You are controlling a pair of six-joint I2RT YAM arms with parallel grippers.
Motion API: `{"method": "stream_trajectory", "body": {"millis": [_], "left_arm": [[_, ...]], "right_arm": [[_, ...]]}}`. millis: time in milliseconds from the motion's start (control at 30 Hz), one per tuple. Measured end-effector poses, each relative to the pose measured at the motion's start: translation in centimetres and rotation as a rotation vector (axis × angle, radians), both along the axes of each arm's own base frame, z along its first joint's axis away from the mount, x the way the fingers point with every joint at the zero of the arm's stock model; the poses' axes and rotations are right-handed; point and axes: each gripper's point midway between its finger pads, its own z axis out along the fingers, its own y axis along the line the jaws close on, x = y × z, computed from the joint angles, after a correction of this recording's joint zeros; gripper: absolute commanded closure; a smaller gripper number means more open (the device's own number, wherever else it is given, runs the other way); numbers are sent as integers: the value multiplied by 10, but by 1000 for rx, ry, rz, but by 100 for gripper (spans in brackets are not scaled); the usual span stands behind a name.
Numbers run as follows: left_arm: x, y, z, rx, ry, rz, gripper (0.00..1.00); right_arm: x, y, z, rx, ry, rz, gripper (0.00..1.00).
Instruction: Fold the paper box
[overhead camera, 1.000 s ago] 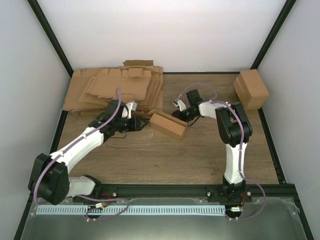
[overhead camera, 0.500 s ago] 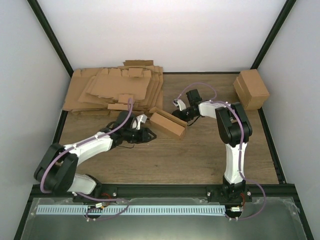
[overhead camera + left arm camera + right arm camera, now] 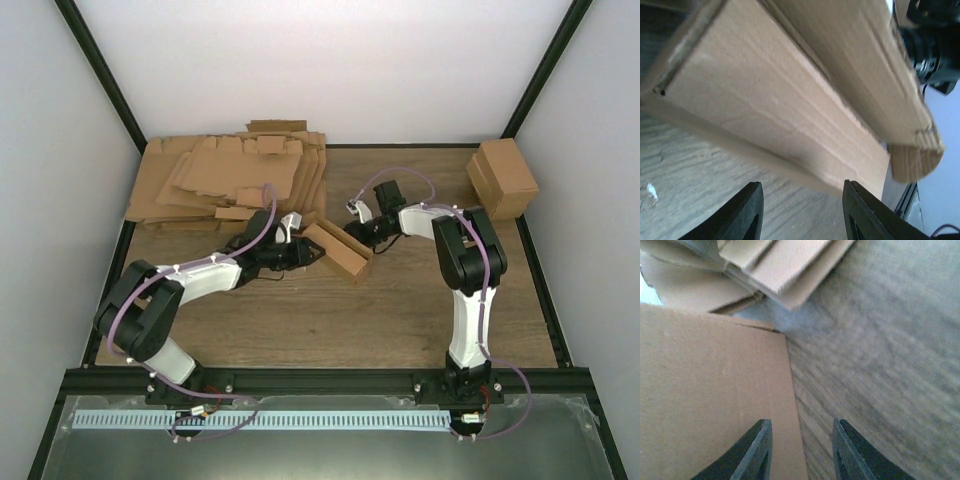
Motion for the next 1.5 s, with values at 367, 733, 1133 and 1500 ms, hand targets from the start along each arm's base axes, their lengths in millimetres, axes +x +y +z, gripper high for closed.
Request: {"method": "stream_trajectory", "body": {"millis": [367, 733, 1133, 1500], "left_arm": [[21, -10, -14, 14, 26, 30, 55], [10, -8, -16, 61, 30, 26, 55], [7, -3, -15, 99, 13, 31, 54], [7, -3, -14, 103, 10, 29, 54]], "right_arm": [[-24, 6, -8, 60, 13, 27, 65], [-35, 0, -7, -22, -6, -29, 62], [-18, -50, 68, -173, -220, -266, 28], [-92, -11, 119, -102, -387, -109, 9]]}}
